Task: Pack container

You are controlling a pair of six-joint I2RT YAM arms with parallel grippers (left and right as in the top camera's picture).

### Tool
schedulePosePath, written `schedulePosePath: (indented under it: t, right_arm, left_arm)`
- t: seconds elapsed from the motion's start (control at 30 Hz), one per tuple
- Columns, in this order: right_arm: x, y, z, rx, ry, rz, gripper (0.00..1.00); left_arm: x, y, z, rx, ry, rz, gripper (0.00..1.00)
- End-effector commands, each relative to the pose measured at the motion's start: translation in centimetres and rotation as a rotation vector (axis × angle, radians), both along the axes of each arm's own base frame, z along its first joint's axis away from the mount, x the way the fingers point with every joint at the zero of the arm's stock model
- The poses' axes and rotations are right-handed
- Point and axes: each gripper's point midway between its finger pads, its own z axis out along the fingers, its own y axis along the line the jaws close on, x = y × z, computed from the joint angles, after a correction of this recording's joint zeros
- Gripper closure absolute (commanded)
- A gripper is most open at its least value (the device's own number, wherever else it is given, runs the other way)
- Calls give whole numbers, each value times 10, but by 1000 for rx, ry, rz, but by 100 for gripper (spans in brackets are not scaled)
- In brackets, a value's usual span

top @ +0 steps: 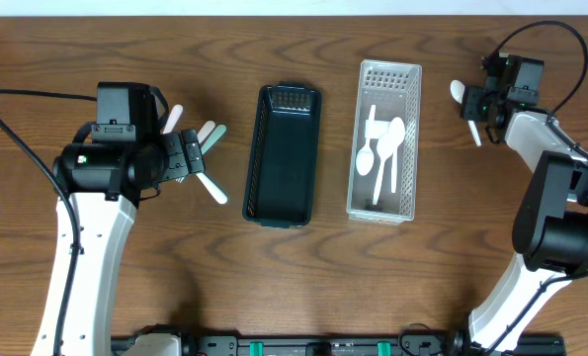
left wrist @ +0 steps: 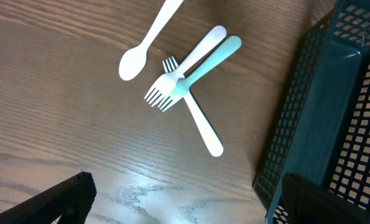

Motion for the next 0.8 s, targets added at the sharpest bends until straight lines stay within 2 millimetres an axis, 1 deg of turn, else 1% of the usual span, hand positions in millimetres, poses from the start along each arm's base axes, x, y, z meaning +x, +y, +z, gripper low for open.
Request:
schedulePosePath:
  t: [0.0, 0.13, 0.27, 0.47, 0.63, 0.77]
  right_arm:
    - [-2, -1, -20, 6, 36, 12, 47]
    - [-5, 0, -30, 12, 60, 12, 49]
    - [-8, 1, -33, 16, 78, 13, 51]
    - [-19, 4, -44, 28, 137, 15, 62]
    - [-29, 7, -54, 39, 187, 17, 79]
    - [-34, 8, -56, 43, 208, 16, 98]
  left_arm:
    - [3, 4, 7, 17, -17, 6, 2]
    - [3, 4, 7, 17, -17, 6, 2]
    - [3, 4, 7, 17, -17, 6, 2]
    - [3, 4, 7, 17, -17, 6, 2]
    - [3, 4, 7, 17, -17, 6, 2]
    - [3, 4, 7, 17, -17, 6, 2]
